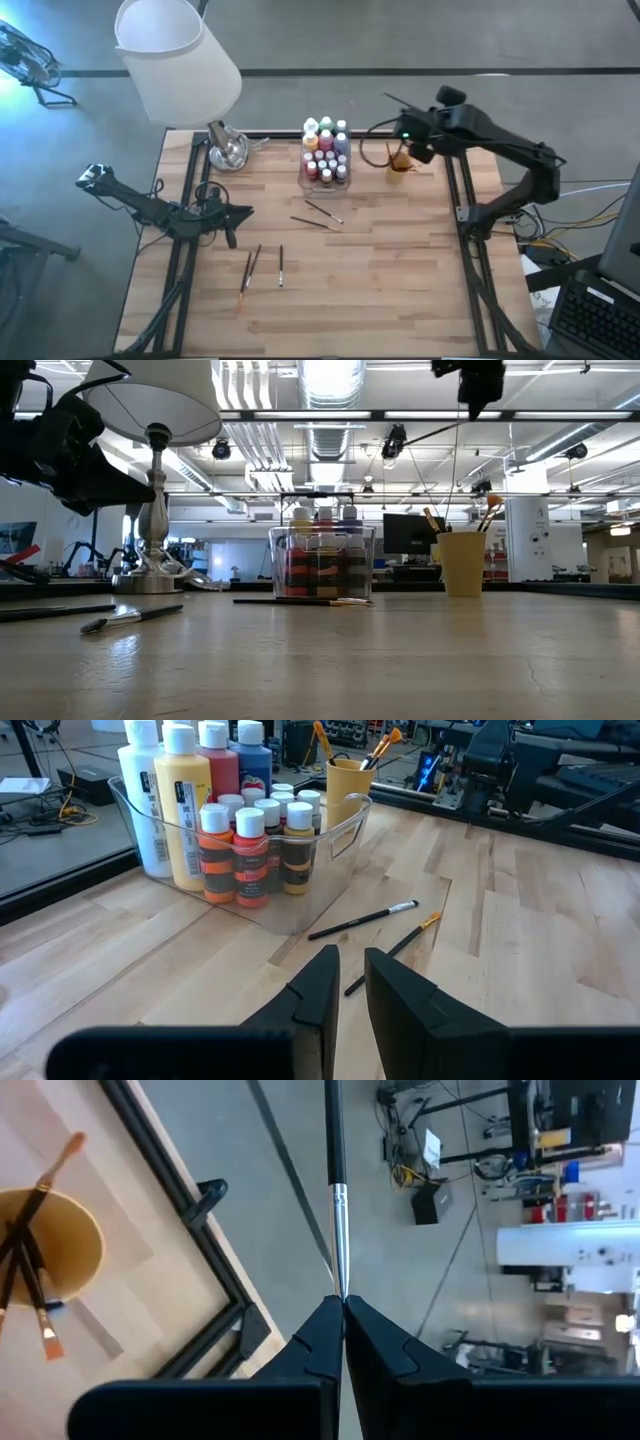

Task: Pick & Place Paint Supplies
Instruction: Put the silver paint brush into the cup

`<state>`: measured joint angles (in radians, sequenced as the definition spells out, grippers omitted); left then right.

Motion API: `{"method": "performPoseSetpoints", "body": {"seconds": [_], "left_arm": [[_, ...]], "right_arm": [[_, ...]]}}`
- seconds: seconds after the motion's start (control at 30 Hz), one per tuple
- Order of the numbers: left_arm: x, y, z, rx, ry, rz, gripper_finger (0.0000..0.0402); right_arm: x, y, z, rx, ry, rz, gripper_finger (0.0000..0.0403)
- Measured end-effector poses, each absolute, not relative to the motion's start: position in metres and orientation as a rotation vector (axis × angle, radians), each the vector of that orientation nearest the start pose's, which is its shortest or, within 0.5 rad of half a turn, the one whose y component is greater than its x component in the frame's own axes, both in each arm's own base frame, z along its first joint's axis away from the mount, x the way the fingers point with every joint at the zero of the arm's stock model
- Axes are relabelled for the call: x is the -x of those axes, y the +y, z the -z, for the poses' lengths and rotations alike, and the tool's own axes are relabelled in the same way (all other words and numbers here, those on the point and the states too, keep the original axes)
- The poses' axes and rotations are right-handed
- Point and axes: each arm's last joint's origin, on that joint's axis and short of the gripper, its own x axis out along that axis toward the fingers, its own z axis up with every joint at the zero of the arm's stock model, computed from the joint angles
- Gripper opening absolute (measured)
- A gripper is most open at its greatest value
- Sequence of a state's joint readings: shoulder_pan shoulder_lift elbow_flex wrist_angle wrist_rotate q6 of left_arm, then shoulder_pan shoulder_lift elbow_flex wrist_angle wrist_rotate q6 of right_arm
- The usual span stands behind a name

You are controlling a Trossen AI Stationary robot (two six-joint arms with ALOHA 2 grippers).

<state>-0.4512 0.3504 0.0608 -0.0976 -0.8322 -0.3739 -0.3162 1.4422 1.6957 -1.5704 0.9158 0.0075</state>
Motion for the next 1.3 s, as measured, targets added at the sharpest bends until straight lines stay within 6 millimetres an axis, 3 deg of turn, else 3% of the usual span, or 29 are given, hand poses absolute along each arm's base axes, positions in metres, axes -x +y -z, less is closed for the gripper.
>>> {"method": "performPoseSetpoints", "body": {"seconds": [0.23, 0.47, 0.67, 0.8, 0.97, 1.3], "left_arm": [[-0.104, -0.026, -0.149, 0.133, 0.236, -0.427, 0.0056], [-0.104, -0.026, -0.149, 0.134, 0.236, -0.427, 0.0057], [-0.104, -0.026, -0.149, 0.133, 0.236, -0.427, 0.0057], [-0.104, -0.026, -0.149, 0.133, 0.236, -0.427, 0.0057], [-0.104, -0.026, -0.149, 0.134, 0.236, -0.427, 0.0056], [-0.104, -0.026, -0.149, 0.134, 0.236, -0.427, 0.0057]], "right_arm": [[-0.160, -0.073, -0.410, 0.239, 1.195, 1.024, 0.0008], [-0.133, -0.059, -0.379, -0.004, 1.221, 0.865, 0.0008], [-0.138, -0.056, -0.336, -0.132, 1.385, 0.765, 0.0008], [-0.148, -0.059, -0.319, -0.139, 1.477, 0.756, 0.0008], [-0.160, -0.063, -0.312, -0.150, 1.522, 0.767, 0.0008], [-0.187, -0.073, -0.319, -0.091, 1.553, 0.742, 0.0008]]}}
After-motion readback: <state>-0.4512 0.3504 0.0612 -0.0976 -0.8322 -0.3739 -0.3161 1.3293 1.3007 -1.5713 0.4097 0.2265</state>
